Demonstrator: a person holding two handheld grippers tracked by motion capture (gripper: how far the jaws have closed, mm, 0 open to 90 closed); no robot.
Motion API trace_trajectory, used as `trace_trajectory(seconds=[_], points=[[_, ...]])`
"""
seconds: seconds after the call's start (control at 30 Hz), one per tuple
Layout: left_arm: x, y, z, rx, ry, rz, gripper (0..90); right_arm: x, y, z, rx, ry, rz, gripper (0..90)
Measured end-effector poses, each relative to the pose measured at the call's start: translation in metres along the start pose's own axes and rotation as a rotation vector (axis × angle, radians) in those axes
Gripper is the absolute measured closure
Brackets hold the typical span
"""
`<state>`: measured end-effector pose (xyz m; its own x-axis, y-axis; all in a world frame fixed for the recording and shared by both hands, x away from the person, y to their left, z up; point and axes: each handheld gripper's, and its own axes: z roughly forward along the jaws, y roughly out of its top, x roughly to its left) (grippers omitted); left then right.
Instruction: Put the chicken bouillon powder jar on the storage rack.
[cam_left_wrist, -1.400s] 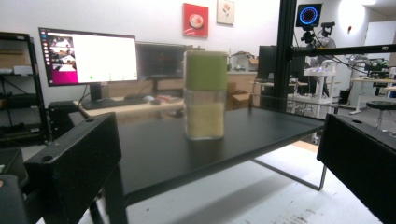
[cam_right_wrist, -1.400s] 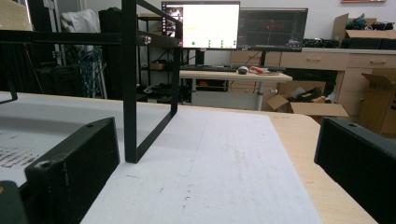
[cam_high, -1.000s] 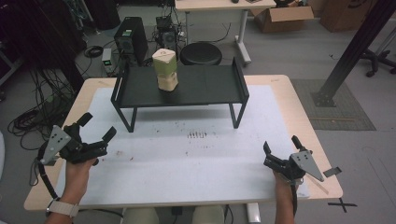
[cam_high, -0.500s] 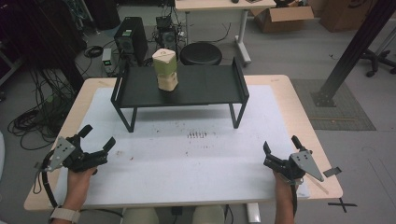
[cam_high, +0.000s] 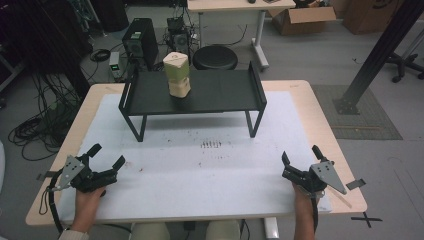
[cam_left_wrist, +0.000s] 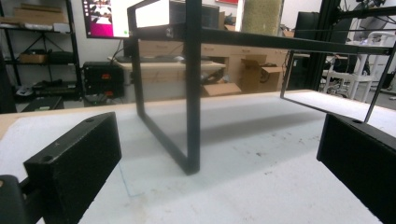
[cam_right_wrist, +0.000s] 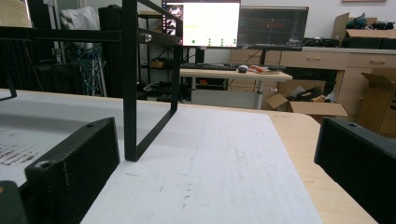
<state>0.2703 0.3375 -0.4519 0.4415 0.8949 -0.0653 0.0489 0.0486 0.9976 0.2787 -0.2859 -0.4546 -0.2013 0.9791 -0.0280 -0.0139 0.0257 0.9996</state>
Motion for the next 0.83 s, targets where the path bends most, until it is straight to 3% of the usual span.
trace_trajectory(seconds=[0.37, 0.83], points=[[-0.0072, -0.0032, -0.0032, -0.030, 0.031, 0.063, 0.2, 0.0003, -0.0001, -0.0003, 0.000, -0.001, -0.003, 0.0], [-0.0076, -0.0044, -0.0064, -0.064, 0.069, 0.051, 0.2, 0.0003, -0.0001, -0.0001, 0.001, -0.002, -0.003, 0.0]])
